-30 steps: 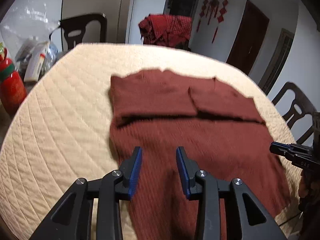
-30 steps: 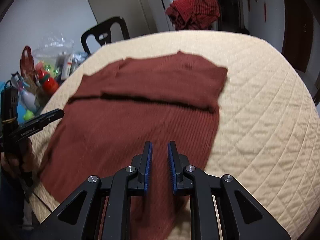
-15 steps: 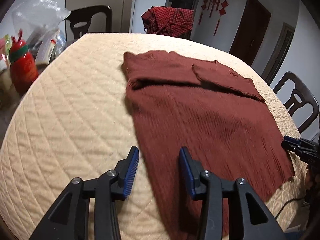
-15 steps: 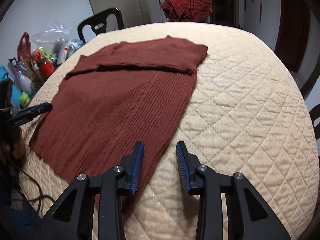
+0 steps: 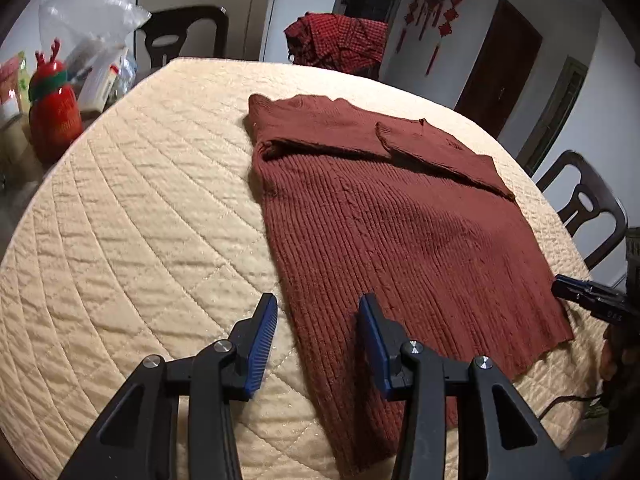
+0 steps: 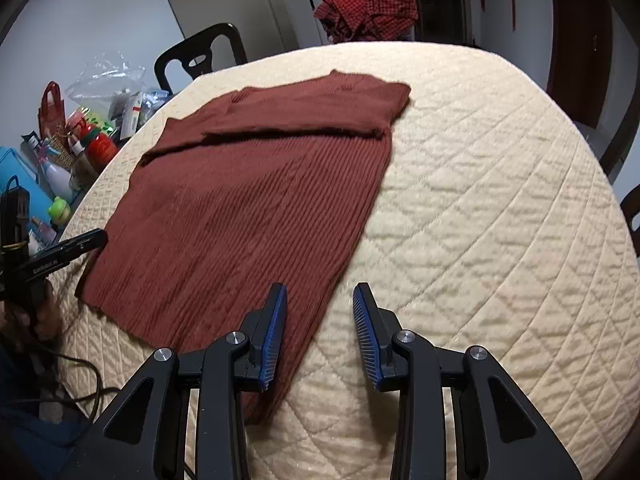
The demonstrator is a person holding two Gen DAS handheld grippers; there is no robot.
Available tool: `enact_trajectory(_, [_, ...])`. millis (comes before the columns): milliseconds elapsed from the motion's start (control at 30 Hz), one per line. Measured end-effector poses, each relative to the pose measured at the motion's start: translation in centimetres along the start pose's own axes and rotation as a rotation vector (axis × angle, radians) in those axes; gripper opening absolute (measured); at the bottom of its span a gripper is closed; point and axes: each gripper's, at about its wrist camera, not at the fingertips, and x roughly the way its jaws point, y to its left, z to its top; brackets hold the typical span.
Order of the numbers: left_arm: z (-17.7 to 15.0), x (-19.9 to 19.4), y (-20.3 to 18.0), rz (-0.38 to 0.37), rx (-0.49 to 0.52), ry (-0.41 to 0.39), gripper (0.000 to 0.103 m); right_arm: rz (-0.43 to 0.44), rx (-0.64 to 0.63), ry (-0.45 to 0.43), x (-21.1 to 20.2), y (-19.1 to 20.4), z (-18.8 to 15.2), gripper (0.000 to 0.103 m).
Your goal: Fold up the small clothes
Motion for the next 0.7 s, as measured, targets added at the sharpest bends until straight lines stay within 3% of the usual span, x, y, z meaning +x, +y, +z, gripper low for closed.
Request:
enact_trajectory(300, [2.7,0.8,-0.9,0.022,0.027,-0.044,0.046,0.008,-0.016,-0.058,0.7,0.9,2.4,0.035])
enact_trajectory(500, [2.0,1.2,-0.7,0.049,0.017,-0.014,0.046,-0.002,-0.013,-0.038,1.1,0.4,1.0,0.035])
enact_trajectory(700, [1.1,1.0,-1.2,0.066,0.036,0.01,0.047,0.047,0.062,-0.043,0.3,-0.7,0.4,0.035])
